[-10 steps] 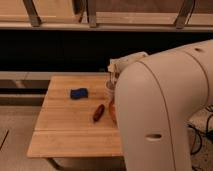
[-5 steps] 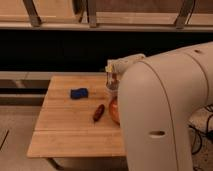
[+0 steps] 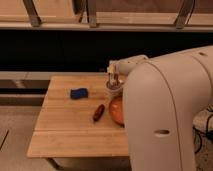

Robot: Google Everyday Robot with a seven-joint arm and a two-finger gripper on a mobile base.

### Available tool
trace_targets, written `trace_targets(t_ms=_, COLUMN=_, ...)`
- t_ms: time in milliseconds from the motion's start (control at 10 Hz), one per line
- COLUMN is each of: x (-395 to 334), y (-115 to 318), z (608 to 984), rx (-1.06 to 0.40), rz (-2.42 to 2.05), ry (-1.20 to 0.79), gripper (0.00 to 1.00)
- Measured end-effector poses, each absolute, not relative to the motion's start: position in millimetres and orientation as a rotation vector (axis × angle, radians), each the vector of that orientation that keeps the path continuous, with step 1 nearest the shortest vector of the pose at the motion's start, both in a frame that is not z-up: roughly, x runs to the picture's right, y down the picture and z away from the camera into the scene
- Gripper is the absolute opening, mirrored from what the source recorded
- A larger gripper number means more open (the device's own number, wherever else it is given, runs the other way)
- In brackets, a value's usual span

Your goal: Place the eraser in the ceramic cup

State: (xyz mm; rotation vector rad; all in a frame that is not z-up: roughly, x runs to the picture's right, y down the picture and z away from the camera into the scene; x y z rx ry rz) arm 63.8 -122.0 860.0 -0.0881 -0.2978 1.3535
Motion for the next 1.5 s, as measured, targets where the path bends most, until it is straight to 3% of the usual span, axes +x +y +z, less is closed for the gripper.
trace_targets(t_ms=600, x=64.0, y=-122.0, z=860.1, rx=-0.088, rz=1.354, ry=-0.298, gripper=0.72)
trace_targets(t_ms=700, x=64.3, y=-122.1, z=860.0, rx=-0.088, rz=1.354, ry=-0.297, gripper=0.78)
trace_targets(t_ms=1500, x=64.9, y=-121.9, z=860.3, rx=-0.087, rz=1.354, ry=-0.297, gripper=0.8)
